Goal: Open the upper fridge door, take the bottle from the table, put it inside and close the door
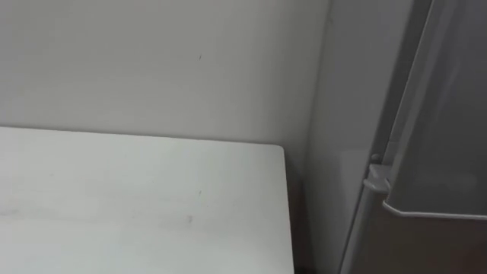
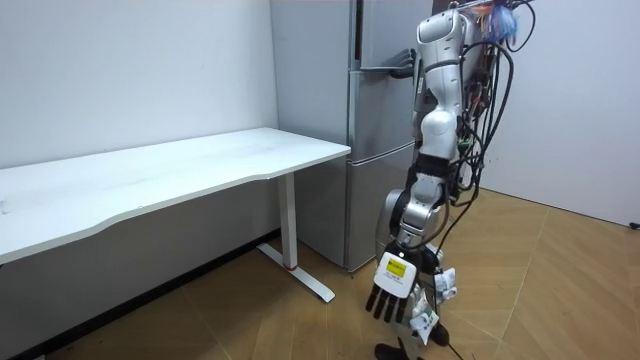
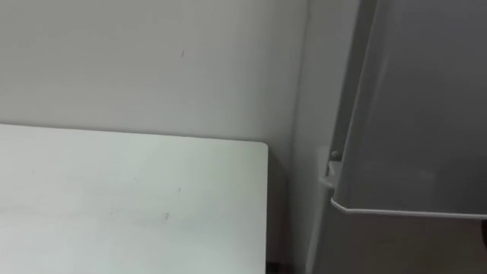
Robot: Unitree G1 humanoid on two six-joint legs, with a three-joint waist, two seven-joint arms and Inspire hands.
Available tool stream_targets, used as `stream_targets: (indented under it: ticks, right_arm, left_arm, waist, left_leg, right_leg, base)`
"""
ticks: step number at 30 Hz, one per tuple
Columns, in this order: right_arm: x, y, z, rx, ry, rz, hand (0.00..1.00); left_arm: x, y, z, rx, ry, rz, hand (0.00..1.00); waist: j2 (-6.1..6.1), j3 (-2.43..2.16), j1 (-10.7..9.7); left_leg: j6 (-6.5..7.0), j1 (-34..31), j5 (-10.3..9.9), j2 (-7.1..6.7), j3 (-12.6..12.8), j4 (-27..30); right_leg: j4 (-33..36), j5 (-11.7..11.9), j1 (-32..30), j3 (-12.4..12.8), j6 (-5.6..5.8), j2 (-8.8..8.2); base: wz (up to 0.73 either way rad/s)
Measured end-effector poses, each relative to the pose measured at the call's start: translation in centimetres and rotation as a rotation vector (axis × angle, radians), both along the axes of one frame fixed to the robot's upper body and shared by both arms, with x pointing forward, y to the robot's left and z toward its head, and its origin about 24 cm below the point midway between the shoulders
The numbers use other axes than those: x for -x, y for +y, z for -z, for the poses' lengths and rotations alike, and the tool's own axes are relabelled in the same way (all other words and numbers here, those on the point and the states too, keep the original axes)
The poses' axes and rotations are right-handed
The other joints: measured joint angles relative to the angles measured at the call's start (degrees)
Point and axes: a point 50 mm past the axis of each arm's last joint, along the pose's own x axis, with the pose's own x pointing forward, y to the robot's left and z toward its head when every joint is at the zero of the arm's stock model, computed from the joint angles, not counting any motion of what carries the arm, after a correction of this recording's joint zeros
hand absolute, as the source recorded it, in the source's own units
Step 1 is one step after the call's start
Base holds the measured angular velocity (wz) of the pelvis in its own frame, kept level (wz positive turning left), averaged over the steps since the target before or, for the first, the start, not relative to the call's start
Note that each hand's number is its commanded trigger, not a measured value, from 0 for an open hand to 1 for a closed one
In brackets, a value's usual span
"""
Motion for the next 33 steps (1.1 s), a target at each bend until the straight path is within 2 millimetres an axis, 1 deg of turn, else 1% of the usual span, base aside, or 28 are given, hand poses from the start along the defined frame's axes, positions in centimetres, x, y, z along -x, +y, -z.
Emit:
stream_targets:
  ticks: [4, 9, 13, 18, 20, 22, 28, 33]
  right_arm:
    - [-0.1, 0.0, 0.1, 0.003, 0.018, -0.015, 0.00]
    - [-0.2, -0.4, 0.2, 0.014, 0.051, -0.038, 0.00]
    - [-0.4, -0.5, 0.4, 0.031, 0.089, -0.070, 0.00]
    - [-0.8, -0.7, 1.1, 0.042, 0.138, -0.088, 0.00]
    - [-1.0, -0.9, 1.4, 0.035, 0.149, -0.082, 0.00]
    - [-1.2, -1.0, 1.6, 0.030, 0.154, -0.081, 0.00]
    - [-1.5, -1.5, 1.8, 0.030, 0.174, -0.094, 0.00]
    - [-1.5, -1.5, 1.8, 0.036, 0.187, -0.110, 0.00]
  left_arm:
    - [-0.7, 0.1, 0.0, -0.002, -0.029, 0.016, 0.00]
    - [-0.9, 0.1, -0.1, -0.004, -0.031, 0.029, 0.00]
    - [-0.5, 0.2, -0.2, 0.002, -0.016, 0.067, 0.00]
    - [0.4, 0.0, -0.2, 0.033, 0.030, 0.084, 0.00]
    - [0.4, -0.1, -0.2, 0.041, 0.043, 0.111, 0.00]
    - [0.3, -0.2, -0.2, 0.049, 0.051, 0.139, 0.00]
    - [-0.1, -0.1, -0.3, 0.052, 0.041, 0.147, 0.00]
    - [-0.4, 0.1, -0.3, 0.064, 0.031, 0.155, 0.00]
  waist:
    - [-0.04, -0.01, -0.05]
    - [-0.03, 0.03, -0.06]
    - [-0.15, 0.05, -0.01]
    - [-0.37, 0.24, 0.00]
    - [-0.76, 0.25, 0.00]
    - [-0.84, 0.25, 0.00]
    - [-0.75, 0.19, 0.02]
    - [-0.67, 0.16, -0.02]
  left_leg:
    - [0.05, 0.05, 0.05, -0.04, -0.13, 0.10]
    - [0.05, 0.26, 0.03, -0.03, -0.54, 0.63]
    - [0.01, 0.02, 0.11, -0.02, -1.18, 0.99]
    - [0.02, -0.38, 0.29, -0.05, -1.90, 1.60]
    - [0.04, -0.88, 0.34, -0.06, -2.40, 2.04]
    - [0.05, -1.13, 0.35, -0.03, -2.60, 2.50]
    - [0.16, -1.62, 0.60, 0.00, -3.31, 3.17]
    - [-0.02, -1.99, 0.73, 0.20, -3.64, 3.57]
  right_leg:
    - [0.00, 0.10, 0.22, -0.50, -0.02, -0.16]
    - [-0.04, 0.10, 0.88, -1.06, -0.04, -0.20]
    - [-0.03, 0.14, 0.97, -1.79, -0.12, -0.24]
    - [-0.09, 0.12, 0.87, -2.39, -0.15, -0.32]
    - [-0.09, 0.14, 0.53, -2.74, -0.16, -0.32]
    - [-0.02, 0.17, 0.52, -2.94, -0.13, -0.33]
    - [0.05, 0.46, 0.56, -3.59, -0.13, -0.33]
    - [0.05, 0.50, 0.46, -3.84, -0.19, -0.42]
  base:
    - [0.01]
    - [0.04]
    - [0.06]
    - [0.07]
    - [0.08]
    - [0.06]
    - [0.06]
    - [0.02]
